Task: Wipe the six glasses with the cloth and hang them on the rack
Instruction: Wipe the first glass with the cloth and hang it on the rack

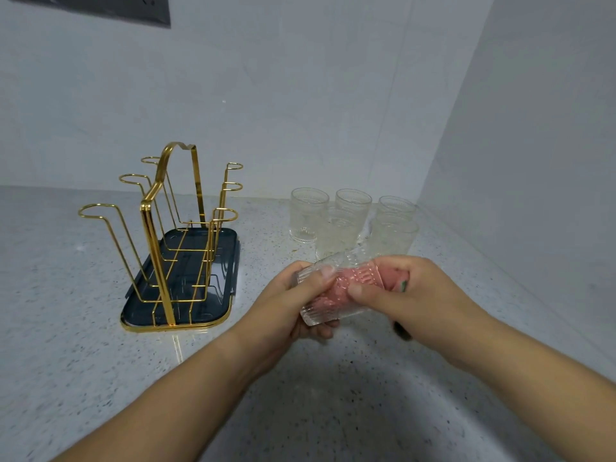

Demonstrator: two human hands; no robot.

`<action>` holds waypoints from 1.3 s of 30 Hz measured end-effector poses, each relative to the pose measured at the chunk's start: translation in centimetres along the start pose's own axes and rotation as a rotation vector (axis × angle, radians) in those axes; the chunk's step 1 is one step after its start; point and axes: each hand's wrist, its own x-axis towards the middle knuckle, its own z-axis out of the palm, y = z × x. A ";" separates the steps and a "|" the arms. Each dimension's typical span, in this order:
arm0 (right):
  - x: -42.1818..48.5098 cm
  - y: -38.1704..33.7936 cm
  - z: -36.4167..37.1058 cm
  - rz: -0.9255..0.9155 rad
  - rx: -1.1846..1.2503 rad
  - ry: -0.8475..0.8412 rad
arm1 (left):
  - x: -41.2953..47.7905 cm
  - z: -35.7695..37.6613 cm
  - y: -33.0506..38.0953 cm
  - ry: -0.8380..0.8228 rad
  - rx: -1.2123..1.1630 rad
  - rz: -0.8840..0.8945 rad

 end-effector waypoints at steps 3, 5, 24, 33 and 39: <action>0.2 -0.3 0.3 0.063 0.134 0.105 | 0.1 0.0 -0.1 0.074 -0.020 0.005; -0.1 -0.4 0.8 0.079 0.328 0.057 | 0.1 -0.1 -0.1 0.113 -0.022 0.008; -0.6 2.3 0.7 -0.150 0.180 -0.064 | 0.3 -0.1 -0.8 0.037 0.053 -0.035; 0.8 0.7 1.3 0.130 0.496 0.074 | -0.7 -0.4 -1.4 0.148 0.598 0.397; 0.6 -0.6 1.3 0.086 0.527 -0.030 | -0.8 0.4 -0.7 0.268 0.378 0.367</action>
